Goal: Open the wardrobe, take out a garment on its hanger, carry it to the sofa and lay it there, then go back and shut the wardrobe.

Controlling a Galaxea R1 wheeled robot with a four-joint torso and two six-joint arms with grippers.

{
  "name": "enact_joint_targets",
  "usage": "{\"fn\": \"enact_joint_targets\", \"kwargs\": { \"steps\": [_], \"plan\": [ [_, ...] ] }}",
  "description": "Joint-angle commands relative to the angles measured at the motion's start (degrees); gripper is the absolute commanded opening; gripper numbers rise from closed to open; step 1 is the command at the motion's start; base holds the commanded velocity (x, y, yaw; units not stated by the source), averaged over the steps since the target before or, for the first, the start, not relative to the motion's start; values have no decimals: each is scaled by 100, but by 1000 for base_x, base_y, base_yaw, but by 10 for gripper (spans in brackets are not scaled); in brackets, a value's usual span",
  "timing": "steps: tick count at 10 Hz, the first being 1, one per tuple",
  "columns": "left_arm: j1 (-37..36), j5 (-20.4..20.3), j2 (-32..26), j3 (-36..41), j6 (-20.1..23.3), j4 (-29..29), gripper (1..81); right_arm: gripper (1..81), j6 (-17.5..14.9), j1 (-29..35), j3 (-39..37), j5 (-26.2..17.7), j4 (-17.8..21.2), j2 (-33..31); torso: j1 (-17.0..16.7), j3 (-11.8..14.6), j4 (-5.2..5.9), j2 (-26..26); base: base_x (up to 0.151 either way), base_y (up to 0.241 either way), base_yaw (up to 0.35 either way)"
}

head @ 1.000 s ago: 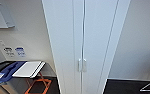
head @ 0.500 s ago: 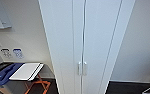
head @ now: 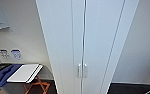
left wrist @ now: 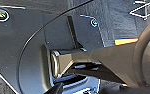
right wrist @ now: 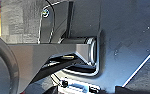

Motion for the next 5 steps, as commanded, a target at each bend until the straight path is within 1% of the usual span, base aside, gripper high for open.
{"fn": "enact_joint_targets", "kwargs": {
  "steps": [1,2,5],
  "plan": [
    [-97,367,-44,97,18,68,811,811,-27,138,77,-397,-75,-44,0,0,0,0,0,0,0],
    [-97,376,-44,97,18,68,811,811,-27,147,77,-405,-75,-44,5,-2,0,2,0,0,0],
    [-97,403,-26,97,18,77,811,811,-27,156,77,-397,-75,-53,-4,-520,0,0,0,0,0]
  ]
}}
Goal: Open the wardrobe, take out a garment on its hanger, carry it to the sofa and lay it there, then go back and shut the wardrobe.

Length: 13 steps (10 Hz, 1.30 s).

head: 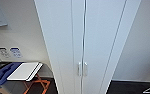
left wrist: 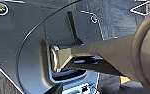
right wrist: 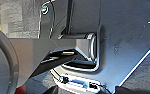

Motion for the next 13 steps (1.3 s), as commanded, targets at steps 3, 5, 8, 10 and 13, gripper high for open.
{"fn": "enact_joint_targets", "kwargs": {
  "steps": [3,5,8,10,13],
  "plan": [
    [-238,382,-178,211,9,50,811,811,-9,267,157,-390,-37,-106,6,-182,0,5,0,0,0],
    [-396,382,-642,893,0,50,811,811,34,444,681,-417,-37,-420,6,-223,0,5,0,0,0],
    [-685,373,-1356,1872,-9,59,811,811,43,768,1958,-364,-11,-1327,6,-223,0,5,0,0,0],
    [-870,373,-1749,2282,-9,50,811,811,43,1032,2667,-355,-11,-1957,6,-225,0,5,0,0,0],
    [-1178,320,-2498,3295,-18,41,811,811,70,1402,3496,-355,15,-2611,6,-227,0,5,0,0,0]
  ]
}}
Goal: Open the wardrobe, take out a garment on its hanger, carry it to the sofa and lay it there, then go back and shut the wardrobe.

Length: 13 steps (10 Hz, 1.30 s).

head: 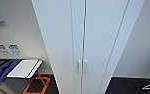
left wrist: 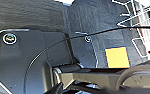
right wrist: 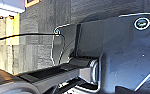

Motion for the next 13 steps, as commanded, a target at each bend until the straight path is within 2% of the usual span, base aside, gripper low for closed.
{"fn": "enact_joint_targets", "kwargs": {
  "steps": [1,5,7,9,13],
  "plan": [
    [-568,287,-870,1135,-24,33,811,811,85,668,1020,-339,10,-780,0,0,0,0,0,0,0],
    [-1253,340,-1582,2094,20,145,811,811,148,1230,2047,-348,-25,-1483,2,-4,0,2,0,0,0],
    [-1481,261,-1820,2570,37,753,811,811,112,1581,2559,-339,-60,-1774,5,-4,0,4,0,0,0],
    [-1885,252,-2039,2921,46,1086,811,811,69,2012,3041,-349,-86,-2002,7,-6,0,6,0,0,0],
    [-2862,331,-2286,3256,-24,1052,811,811,69,2953,3552,-444,-95,-2205,11,-9,0,11,0,0,0]
  ]
}}
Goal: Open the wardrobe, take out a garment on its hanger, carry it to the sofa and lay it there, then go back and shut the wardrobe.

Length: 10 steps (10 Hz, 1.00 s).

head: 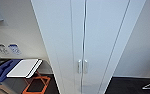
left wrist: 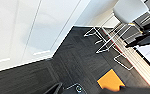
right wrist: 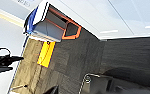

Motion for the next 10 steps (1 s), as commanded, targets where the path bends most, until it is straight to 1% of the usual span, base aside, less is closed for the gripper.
{"fn": "enact_joint_targets", "kwargs": {
  "steps": [1,2,3,4,5,6,8,9,10],
  "plan": [
    [-960,199,-385,347,-59,115,811,811,-29,925,490,-272,-52,-362,0,0,0,0,0,0,0],
    [-1206,199,-420,364,-198,38,811,811,-29,1119,560,-298,-61,-371,2,-2,0,2,0,0,0],
    [-1443,199,-429,382,-270,-69,811,811,-20,1383,605,-439,-52,-354,2,-2,0,4,0,0,0],
    [-1697,293,-385,338,-288,-190,811,811,15,1680,675,-534,-43,-310,5,-5,0,4,0,0,0],
    [-1978,558,-333,277,-296,-384,811,811,41,2014,727,-666,0,-240,5,-6,0,6,0,0,0],
    [-2216,621,-280,206,-305,-525,811,811,59,2304,728,-798,36,-135,5,-9,0,6,0,0,0],
    [-2647,630,-192,66,-305,-850,811,811,330,2858,562,-1201,36,215,7,-11,0,9,0,0,0],
    [-2867,744,-121,-40,-305,-966,811,811,410,3113,491,-1379,36,376,9,-11,0,11,0,0,0],
    [-3035,955,2,-216,-305,-1054,811,811,542,3368,403,-1555,36,543,11,-13,0,11,0,0,0]
  ]
}}
